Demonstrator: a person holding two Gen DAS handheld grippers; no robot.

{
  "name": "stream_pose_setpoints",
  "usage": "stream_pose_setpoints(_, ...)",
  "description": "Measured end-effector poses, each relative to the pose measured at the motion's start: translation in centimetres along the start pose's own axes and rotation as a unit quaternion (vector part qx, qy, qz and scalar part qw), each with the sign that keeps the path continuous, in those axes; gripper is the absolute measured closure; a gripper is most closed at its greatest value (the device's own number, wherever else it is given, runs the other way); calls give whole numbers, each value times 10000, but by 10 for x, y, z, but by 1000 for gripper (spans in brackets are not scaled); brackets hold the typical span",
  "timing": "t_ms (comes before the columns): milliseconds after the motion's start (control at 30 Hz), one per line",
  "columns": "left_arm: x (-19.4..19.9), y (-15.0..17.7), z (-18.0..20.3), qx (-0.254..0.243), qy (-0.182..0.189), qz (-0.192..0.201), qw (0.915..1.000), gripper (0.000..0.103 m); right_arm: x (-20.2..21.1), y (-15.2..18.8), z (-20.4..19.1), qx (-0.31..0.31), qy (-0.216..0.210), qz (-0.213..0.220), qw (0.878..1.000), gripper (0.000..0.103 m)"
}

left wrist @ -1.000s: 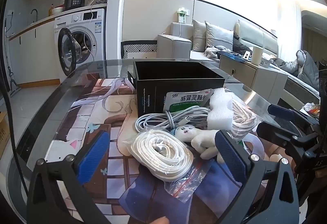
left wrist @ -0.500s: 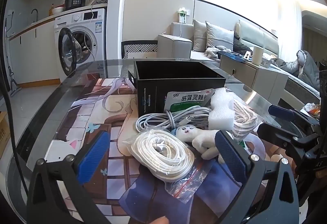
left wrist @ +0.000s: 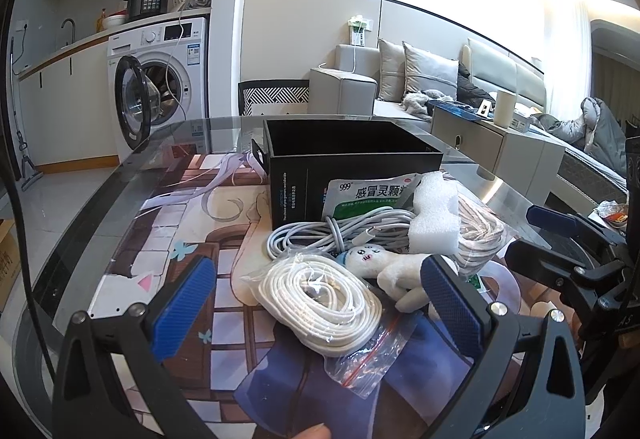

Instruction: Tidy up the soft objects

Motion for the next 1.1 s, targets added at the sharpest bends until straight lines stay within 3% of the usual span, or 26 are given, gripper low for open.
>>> stream_pose_setpoints(1100,5,0,-3,-8,-16,34,10000,0,2,1,-1,28,26,-11,10000,0)
Point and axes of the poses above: each gripper's, at about its wrist camera, not at the fingertips, and x roughly against the way its jaws point, z to its right, y to its underside, the point moved 7 cm from there along -x, roughly the way its jaws point, and after that the axes turned 2 degrees about y, right-handed, at the moved point
